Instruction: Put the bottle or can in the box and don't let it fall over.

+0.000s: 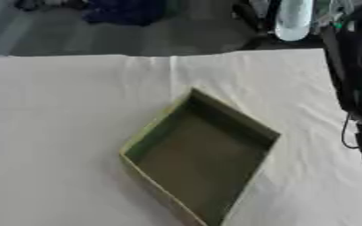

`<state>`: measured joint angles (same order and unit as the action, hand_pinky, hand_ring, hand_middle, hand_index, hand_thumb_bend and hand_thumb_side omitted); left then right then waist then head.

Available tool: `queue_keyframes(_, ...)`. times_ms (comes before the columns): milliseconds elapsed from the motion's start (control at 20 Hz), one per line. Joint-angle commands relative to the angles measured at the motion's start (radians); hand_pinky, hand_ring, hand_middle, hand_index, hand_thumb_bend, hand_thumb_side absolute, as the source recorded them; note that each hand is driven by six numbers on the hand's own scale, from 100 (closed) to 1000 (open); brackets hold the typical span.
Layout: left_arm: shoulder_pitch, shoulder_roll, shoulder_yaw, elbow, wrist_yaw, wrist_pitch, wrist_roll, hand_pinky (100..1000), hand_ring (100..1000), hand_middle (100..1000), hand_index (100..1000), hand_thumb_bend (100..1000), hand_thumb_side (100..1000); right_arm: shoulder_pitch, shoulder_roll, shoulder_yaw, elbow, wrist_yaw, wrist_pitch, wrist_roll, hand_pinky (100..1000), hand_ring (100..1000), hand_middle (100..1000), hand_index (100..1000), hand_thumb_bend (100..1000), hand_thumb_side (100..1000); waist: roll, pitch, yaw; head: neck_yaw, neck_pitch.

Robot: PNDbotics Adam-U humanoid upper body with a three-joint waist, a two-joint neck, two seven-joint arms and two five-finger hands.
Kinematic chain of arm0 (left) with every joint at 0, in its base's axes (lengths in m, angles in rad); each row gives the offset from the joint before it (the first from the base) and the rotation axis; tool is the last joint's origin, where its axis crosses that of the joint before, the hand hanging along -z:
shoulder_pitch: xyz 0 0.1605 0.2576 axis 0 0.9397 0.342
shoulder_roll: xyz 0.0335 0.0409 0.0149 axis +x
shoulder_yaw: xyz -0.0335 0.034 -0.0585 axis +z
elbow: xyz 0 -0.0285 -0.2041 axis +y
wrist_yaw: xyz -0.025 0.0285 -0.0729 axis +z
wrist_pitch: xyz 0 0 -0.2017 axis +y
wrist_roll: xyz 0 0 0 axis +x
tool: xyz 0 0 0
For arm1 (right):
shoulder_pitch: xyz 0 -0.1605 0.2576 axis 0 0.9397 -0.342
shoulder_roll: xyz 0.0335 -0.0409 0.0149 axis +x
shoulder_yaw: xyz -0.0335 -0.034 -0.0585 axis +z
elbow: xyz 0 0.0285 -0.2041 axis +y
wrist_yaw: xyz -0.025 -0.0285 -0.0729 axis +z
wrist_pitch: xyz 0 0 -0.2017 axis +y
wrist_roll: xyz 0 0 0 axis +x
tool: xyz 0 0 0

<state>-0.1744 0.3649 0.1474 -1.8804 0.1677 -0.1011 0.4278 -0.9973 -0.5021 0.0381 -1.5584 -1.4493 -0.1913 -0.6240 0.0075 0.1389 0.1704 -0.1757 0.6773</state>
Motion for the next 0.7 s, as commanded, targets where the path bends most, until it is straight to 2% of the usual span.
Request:
queue_keyframes(50,0.001,0.038,0.007,-0.011,0.001,-0.001,0.001,1000,938,830,806,545,693,0.007,-0.022,0.025,-0.091,0.011,0.043,0.003,100,100,100,971,195,980,-0.001,-0.029,-0.006,0.009,0.017)
queue_keyframes(400,0.011,0.045,0.007,-0.007,0.002,-0.002,0.001,1000,937,829,806,547,692,0.081,0.025,0.085,-0.263,0.017,0.134,-0.006,100,100,100,974,176,972,-0.007,-0.052,-0.022,0.022,0.056)
queue_keyframes(500,0.010,0.043,0.007,-0.007,0.003,-0.002,0.001,1000,938,830,806,547,692,0.100,0.048,0.086,-0.310,0.018,0.145,-0.006,100,100,100,974,147,940,-0.007,-0.051,-0.020,0.019,0.056)
queue_keyframes(550,0.009,0.043,0.006,-0.006,0.003,-0.001,0.000,1000,938,830,806,547,693,0.113,0.061,0.092,-0.332,0.018,0.152,-0.005,100,100,100,974,176,970,-0.007,-0.050,-0.019,0.019,0.056)
queue_keyframes(700,0.009,0.042,0.005,-0.006,0.003,-0.001,-0.001,1000,938,829,806,547,693,0.147,0.096,0.113,-0.402,0.010,0.179,-0.018,100,100,100,972,174,972,-0.009,-0.049,-0.015,0.016,0.058)
